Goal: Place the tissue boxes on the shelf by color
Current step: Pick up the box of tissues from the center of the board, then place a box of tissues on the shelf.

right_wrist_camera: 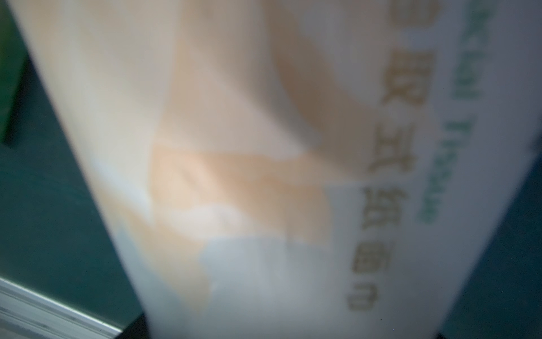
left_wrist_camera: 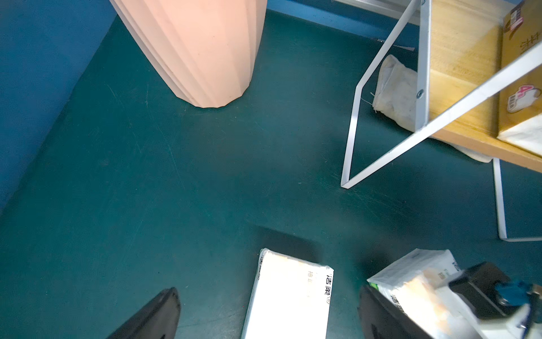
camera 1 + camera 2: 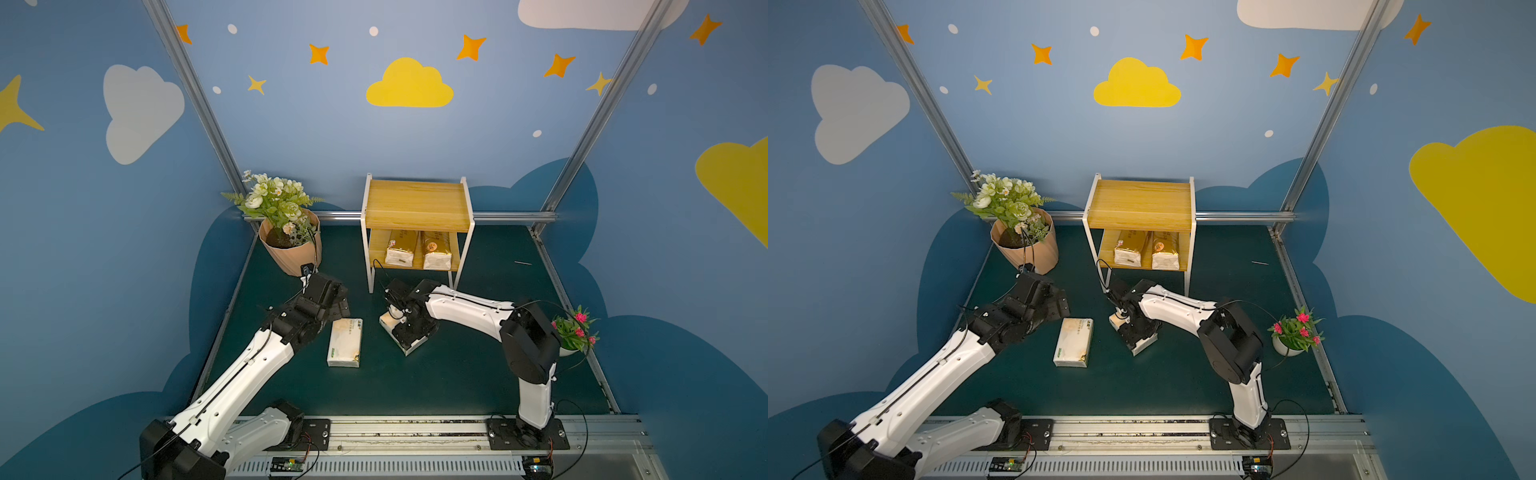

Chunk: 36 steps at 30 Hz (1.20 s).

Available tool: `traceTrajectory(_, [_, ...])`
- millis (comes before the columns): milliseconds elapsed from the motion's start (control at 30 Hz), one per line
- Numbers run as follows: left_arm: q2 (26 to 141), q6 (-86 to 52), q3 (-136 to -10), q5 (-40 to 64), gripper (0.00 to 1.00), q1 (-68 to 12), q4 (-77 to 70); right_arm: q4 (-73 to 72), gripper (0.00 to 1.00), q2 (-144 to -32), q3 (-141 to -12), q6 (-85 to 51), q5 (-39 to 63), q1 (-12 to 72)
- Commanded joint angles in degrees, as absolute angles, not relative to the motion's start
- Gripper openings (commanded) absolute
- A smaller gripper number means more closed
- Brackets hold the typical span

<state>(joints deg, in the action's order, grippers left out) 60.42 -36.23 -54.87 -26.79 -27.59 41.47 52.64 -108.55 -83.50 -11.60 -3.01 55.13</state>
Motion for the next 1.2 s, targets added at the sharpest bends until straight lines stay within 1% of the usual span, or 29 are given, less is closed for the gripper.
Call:
traceTrajectory(0, [60.65,-35.82,-54.59,-27.16,1.0,-27.33,41.13,55.19,0.7,-102.71,-84.74,-12.58,-4.65,57.16])
traceTrajectory(200, [61.51,-35.2,-54.49,-27.08,1.0,-27.33,40.81,60.75,0.58,-98.04,-90.48,-12.65,-3.72,59.66])
traceTrajectory(367, [62.24,-34.36,-54.67,-26.9,1.0,-27.4,40.02,66.45,0.57,-96.12,-102.3,-10.37,-3.93,59.85])
traceTrajectory(467, [62.59,-34.06,-54.66,-26.74,1.0,-27.34,39.57,65.57,0.57,-94.58,-107.52,-11.8,-10.67,59.84])
traceTrajectory(500, [62.74,-34.01,-54.67,-26.72,1.0,-27.37,39.39,65.14,0.57,-94.21,-109.6,-10.46,-12.5,59.56])
traceTrajectory(600, [62.89,-33.54,-54.75,-26.53,1.0,-27.37,39.01,68.17,0.59,-95.8,-120.18,-9.22,-13.29,56.73])
traceTrajectory(767, [63.51,-32.86,-55.19,-25.88,1.0,-27.32,38.37,77.42,0.58,-104.51,-143.7,-6.72,-13.76,49.88])
traceTrajectory(833, [63.63,-32.7,-55.45,-25.75,1.0,-27.31,38.23,79.58,0.58,-108.29,-151.41,-5.51,-15.88,47.18])
traceTrajectory(967, [63.51,-32.5,-55.72,-25.58,1.0,-27.36,38.06,77.52,0.58,-109.15,-152.31,-7.82,-15.31,40.61])
traceTrajectory(1167, [63.73,-32.17,-55.63,-24.98,1.0,-27.35,38.18,72.81,0.6,-111.12,-152.16,-7.03,-12.8,38.52])
